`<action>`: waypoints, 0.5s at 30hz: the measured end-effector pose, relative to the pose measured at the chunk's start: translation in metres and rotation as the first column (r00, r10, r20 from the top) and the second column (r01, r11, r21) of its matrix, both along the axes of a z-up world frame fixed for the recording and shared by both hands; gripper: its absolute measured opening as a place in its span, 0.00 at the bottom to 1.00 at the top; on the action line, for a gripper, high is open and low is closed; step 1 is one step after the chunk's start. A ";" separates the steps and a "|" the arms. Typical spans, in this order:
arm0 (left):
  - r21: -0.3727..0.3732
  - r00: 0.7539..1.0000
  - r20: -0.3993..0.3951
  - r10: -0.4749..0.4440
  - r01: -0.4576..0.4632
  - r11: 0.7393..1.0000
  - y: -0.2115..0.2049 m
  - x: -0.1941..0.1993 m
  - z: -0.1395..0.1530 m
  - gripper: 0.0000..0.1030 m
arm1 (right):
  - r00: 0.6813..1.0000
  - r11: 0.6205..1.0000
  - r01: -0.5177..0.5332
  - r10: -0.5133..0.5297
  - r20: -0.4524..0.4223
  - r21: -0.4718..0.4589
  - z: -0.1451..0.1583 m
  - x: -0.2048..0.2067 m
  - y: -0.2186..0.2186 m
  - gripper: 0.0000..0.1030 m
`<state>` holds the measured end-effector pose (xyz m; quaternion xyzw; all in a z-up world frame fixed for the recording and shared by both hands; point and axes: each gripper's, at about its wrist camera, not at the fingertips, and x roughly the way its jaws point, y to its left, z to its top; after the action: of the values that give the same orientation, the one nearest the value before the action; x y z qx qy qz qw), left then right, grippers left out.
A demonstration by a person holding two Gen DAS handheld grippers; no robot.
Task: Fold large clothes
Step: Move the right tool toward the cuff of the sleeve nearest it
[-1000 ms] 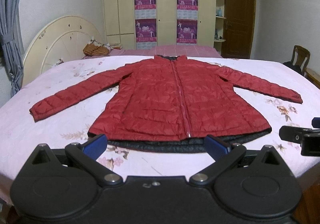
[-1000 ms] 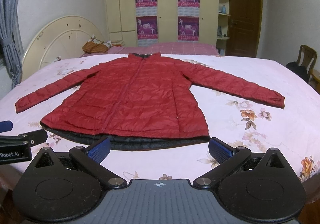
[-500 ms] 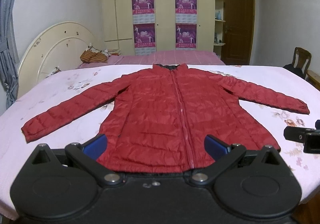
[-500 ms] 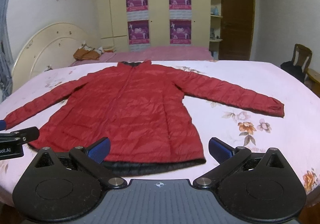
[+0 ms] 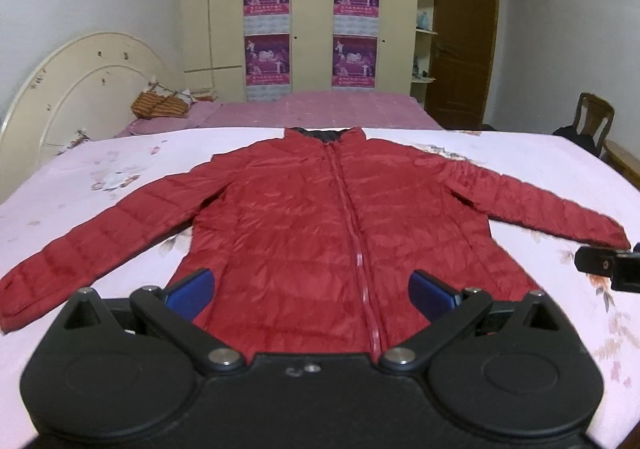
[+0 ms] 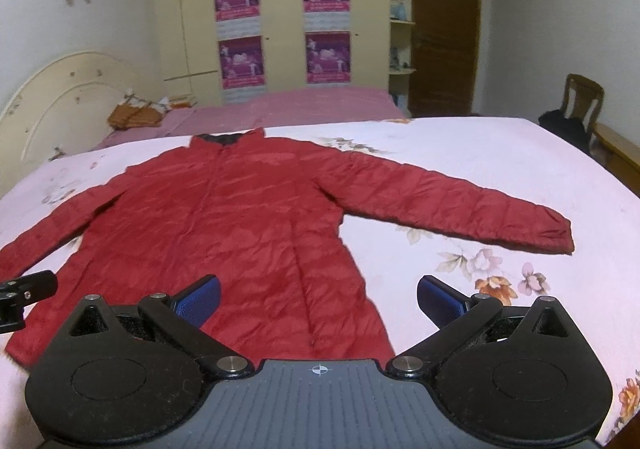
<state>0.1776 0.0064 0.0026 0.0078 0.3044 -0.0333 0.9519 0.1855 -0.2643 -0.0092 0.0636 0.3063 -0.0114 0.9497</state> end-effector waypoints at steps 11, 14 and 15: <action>-0.089 0.995 -0.058 -0.087 0.081 0.993 -0.003 0.075 -0.021 1.00 | 0.989 0.990 0.141 -0.142 -0.035 -0.030 -0.016 0.060 -0.028 1.00; -0.141 0.988 -0.098 -0.119 0.104 0.984 -0.010 0.092 -0.032 1.00 | 0.980 0.981 0.193 -0.193 -0.045 -0.015 -0.023 0.070 -0.056 1.00; -0.158 0.985 -0.107 -0.133 0.115 0.981 -0.013 0.097 -0.035 1.00 | 0.975 0.976 0.218 -0.218 -0.052 -0.003 -0.026 0.074 -0.069 1.00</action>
<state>0.2741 -0.0066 -0.0327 -0.0474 0.3552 -0.1162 0.9263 0.2593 -0.3328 -0.0355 0.0976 0.3221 -0.1169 0.9344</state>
